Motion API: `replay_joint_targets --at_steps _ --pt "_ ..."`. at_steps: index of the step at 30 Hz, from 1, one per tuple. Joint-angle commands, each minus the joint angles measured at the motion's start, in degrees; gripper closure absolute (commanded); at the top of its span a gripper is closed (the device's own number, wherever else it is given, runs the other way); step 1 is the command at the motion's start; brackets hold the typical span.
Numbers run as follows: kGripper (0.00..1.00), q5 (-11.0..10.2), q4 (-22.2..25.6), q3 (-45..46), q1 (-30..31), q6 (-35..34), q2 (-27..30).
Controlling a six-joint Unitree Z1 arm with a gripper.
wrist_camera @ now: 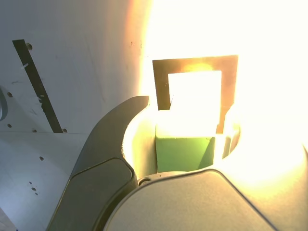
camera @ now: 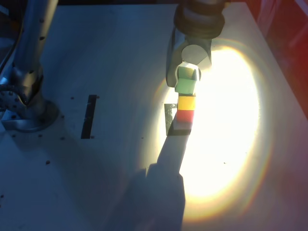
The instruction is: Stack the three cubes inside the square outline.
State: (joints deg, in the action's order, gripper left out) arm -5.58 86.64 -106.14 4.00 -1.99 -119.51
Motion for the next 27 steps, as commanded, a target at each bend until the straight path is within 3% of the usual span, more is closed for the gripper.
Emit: replay_joint_targets --at_steps 1,8,17,27 --pt "0.25 0.1 -0.2 0.0 0.1 0.2 -0.4" --pt "0.20 0.2 -0.4 0.2 0.1 0.2 -0.4" --pt "0.01 0.3 -0.4 0.4 0.0 0.1 0.7" --pt "0.01 0.6 1.3 4.6 0.0 0.2 8.6"
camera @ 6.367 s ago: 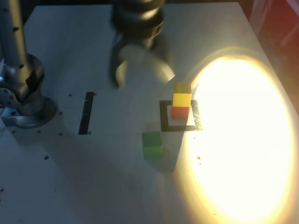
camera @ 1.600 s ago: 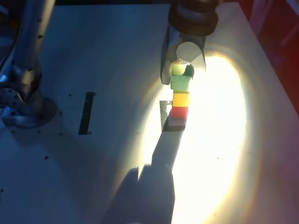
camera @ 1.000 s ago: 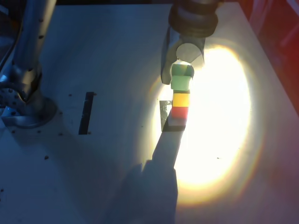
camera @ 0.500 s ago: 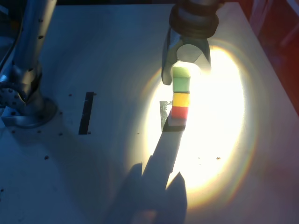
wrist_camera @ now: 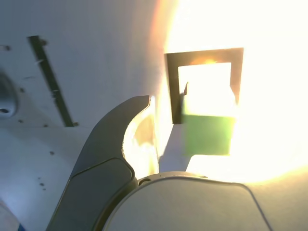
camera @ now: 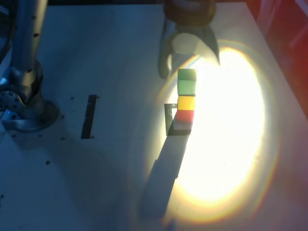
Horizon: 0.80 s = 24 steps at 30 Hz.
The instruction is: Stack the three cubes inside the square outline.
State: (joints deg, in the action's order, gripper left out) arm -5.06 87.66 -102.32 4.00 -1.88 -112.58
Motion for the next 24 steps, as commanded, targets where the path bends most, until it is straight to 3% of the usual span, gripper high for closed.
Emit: replay_joint_targets --at_steps 1,9,13,18,24 --pt "0.01 0.1 0.5 2.0 0.0 0.1 3.2" --pt "0.01 -0.8 0.1 15.9 0.0 1.9 17.8" --pt "0.01 0.0 -1.6 26.4 0.0 2.4 25.4" --pt "0.01 1.6 -9.2 40.0 0.0 2.4 31.3" --pt "0.01 2.8 -16.7 48.6 0.0 2.6 31.7"
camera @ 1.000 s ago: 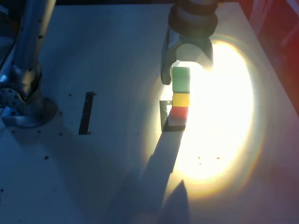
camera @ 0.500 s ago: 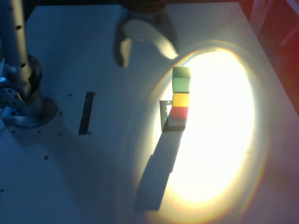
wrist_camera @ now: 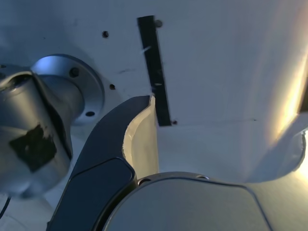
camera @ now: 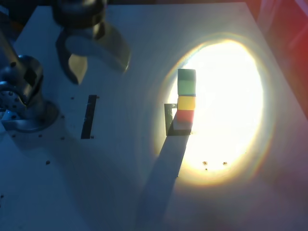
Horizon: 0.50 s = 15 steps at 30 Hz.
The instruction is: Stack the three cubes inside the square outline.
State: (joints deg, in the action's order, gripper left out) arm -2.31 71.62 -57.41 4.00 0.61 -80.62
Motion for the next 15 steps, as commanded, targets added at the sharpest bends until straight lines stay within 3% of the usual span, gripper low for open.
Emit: replay_joint_targets --at_steps 1,9,15 --pt "0.01 0.1 -1.5 4.9 0.0 0.2 -0.3" --pt "0.00 0.7 -15.0 17.6 0.3 0.1 -1.7" --pt "0.00 1.0 -16.0 18.5 0.5 -0.1 -0.6"
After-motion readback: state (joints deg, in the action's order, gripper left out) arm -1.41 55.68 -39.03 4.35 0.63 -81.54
